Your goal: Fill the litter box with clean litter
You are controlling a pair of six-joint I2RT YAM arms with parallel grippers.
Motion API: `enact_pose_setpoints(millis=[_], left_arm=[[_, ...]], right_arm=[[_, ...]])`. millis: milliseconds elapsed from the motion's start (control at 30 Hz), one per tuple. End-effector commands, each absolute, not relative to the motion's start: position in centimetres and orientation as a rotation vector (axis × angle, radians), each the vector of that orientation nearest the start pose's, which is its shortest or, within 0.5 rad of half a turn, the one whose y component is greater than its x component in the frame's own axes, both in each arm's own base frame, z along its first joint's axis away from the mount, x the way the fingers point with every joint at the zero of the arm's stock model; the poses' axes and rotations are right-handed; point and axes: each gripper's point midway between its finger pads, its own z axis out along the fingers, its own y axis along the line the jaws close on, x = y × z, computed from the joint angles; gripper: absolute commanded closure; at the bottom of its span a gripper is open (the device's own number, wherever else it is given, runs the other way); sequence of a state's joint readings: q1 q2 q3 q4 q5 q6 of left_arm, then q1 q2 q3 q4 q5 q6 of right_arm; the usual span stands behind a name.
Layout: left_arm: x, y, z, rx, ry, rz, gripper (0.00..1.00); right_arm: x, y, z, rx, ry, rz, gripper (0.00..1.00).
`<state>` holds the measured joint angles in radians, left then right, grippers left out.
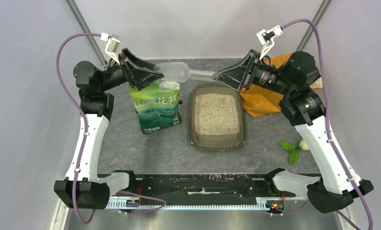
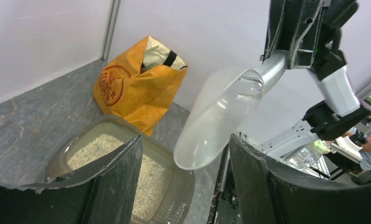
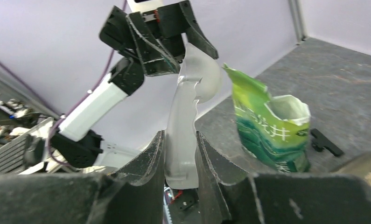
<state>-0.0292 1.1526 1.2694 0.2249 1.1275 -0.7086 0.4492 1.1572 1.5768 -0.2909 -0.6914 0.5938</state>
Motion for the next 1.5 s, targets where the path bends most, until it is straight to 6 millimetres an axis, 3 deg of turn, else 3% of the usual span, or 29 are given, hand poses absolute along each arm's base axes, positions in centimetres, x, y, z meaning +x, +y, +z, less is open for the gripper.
enact_pose_setpoints(millis=[0, 233, 267, 333, 367, 400, 467, 533, 667, 900, 1167, 1467], left_arm=[[25.1, -18.6, 48.4, 0.646, 1.352, -1.332, 0.28], [24.8, -19.4, 48.0, 0.661, 1.356, -1.359, 0.58], [24.7, -19.5, 48.0, 0.662, 1.359, -1.368, 0.67], [24.5, -19.6, 48.0, 0.672, 1.36, -1.381, 0.96], [24.4, -19.6, 47.9, 0.67, 1.364, -1.384, 0.98], [24.4, -19.7, 47.8, 0.666, 1.371, -1.39, 0.98], [24.4, -19.7, 47.5, 0.657, 1.384, -1.401, 0.98], [24.4, -19.8, 47.1, 0.652, 1.396, -1.411, 0.98], [24.3, -20.0, 46.3, 0.664, 1.423, -1.44, 0.98], [24.7, -20.1, 45.1, 0.631, 1.47, -1.464, 0.98], [25.0, -20.4, 44.1, 0.619, 1.514, -1.45, 0.98], [25.9, -20.6, 42.8, 0.573, 1.59, -1.373, 0.98]], right_arm=[[20.1, 25.6, 53.5, -0.577, 1.41, 1.457, 1.0], [20.4, 27.3, 52.3, -0.627, 1.48, 1.615, 1.0], [20.5, 27.5, 52.1, -0.63, 1.49, 1.625, 1.0], [20.9, 27.6, 51.4, -0.626, 1.512, 1.635, 1.0], [21.0, 27.8, 51.1, -0.624, 1.526, 1.643, 1.0], [21.3, 27.9, 50.7, -0.619, 1.544, 1.649, 0.96], [22.0, 28.0, 50.1, -0.586, 1.582, 1.655, 0.74], [22.8, 28.1, 49.8, -0.532, 1.62, 1.665, 0.59], [23.5, 28.3, 49.9, -0.502, 1.653, 1.67, 0.43], [21.9, 28.4, 48.5, -0.674, 1.693, 1.72, 0.39], [22.6, 28.7, 46.9, -0.637, 1.787, 1.729, 0.39], [22.7, 28.9, 46.2, -0.598, 1.826, 1.736, 0.49]])
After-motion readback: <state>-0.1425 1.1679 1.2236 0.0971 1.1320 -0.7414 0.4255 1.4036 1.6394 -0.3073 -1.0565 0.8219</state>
